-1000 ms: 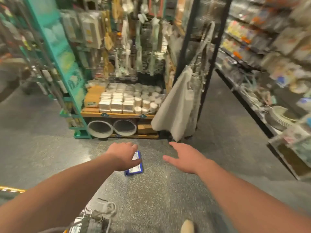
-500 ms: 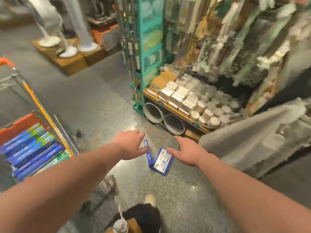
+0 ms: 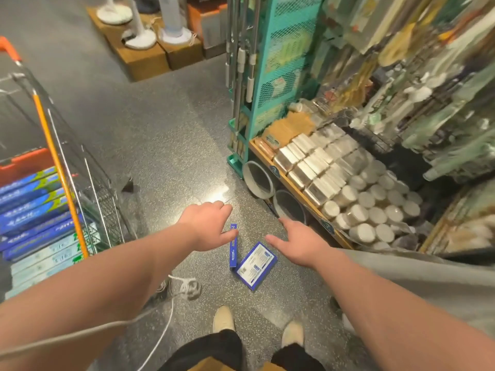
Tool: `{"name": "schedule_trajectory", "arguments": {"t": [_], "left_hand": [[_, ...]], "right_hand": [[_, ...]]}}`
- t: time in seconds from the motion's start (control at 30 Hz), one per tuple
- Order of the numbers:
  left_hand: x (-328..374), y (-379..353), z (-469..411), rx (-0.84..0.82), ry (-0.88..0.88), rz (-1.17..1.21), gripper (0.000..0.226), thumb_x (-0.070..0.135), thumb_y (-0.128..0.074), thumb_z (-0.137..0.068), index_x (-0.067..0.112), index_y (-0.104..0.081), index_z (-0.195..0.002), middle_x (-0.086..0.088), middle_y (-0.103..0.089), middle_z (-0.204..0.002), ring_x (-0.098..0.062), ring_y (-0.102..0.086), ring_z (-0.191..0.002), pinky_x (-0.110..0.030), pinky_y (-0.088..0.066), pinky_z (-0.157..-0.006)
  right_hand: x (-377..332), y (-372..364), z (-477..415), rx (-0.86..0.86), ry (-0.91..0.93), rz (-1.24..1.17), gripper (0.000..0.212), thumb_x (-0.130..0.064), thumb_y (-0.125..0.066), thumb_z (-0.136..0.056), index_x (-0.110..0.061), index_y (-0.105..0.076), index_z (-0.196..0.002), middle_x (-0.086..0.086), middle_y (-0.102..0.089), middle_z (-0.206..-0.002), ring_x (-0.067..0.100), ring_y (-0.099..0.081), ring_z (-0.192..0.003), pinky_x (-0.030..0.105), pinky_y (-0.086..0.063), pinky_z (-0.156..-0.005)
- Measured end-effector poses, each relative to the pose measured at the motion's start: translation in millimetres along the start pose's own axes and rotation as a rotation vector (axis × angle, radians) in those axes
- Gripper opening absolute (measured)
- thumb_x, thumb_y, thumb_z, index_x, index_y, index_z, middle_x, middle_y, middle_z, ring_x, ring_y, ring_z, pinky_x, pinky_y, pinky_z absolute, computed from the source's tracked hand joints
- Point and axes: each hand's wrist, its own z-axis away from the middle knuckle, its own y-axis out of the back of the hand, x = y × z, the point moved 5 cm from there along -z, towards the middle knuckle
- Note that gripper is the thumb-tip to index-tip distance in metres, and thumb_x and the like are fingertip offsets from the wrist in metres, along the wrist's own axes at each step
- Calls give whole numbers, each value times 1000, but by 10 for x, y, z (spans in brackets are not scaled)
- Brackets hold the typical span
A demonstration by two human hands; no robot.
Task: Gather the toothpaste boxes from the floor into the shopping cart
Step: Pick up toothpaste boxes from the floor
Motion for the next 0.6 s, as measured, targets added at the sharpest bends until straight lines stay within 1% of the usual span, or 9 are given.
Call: {"name": "schedule_trajectory", "arguments": {"t": [0.13,0.23,0.33,0.4,0.5,0.6], "left_hand": [[12,-66,-126,3,64,59,64,72,-33,-95,22,-47,-132,1,-57,-115,-22,-58,-100,-41,-49,-80],[1,-194,-213,-7,118,74,65,71,-33,-94,20,-47,-133,-1,-57,-117,-22,-58,-101,-41,-50,-80],[-15,-392,-346,-13,200,117,68,70,-34,-94,18,-46,-137,-4,-57,-123,-24,-58,-107,-39,-47,-80],[-1,-629,-454,-32,271,162,69,70,-36,-94,19,-45,-139,-4,-56,-128,-27,-58,-113,-41,-47,-82],[59,-1137,-683,-59,334,225,69,70,-38,-93,19,-46,-137,-6,-56,-133,-30,-58,-117,-44,-52,-87],[131,-1793,-1027,-92,374,278,69,69,-40,-93,18,-45,-138,-6,-55,-136,-31,-58,-120,-43,-50,-86]], "right_hand": [[36,38,-330,-39,64,44,90,-72,-45,-92,-19,-22,-160,4,-34,-163,24,-39,-144,45,-37,-116],[55,21,-589,-71,126,95,90,-73,-43,-93,-18,-21,-160,4,-32,-163,24,-37,-146,45,-36,-117],[146,-66,-901,-68,176,124,85,-67,-44,-96,-16,-22,-160,7,-34,-162,25,-39,-145,44,-36,-117],[252,-210,-1092,-72,187,116,81,-65,-45,-98,-16,-23,-160,8,-37,-160,26,-43,-142,46,-39,-115],[501,-589,-1434,-102,203,114,75,-57,-48,-100,-14,-27,-158,12,-45,-154,30,-48,-136,44,-41,-112],[858,-1155,-1947,-171,205,166,73,-57,-47,-100,-11,-32,-154,13,-45,-153,32,-46,-137,46,-40,-111]]}}
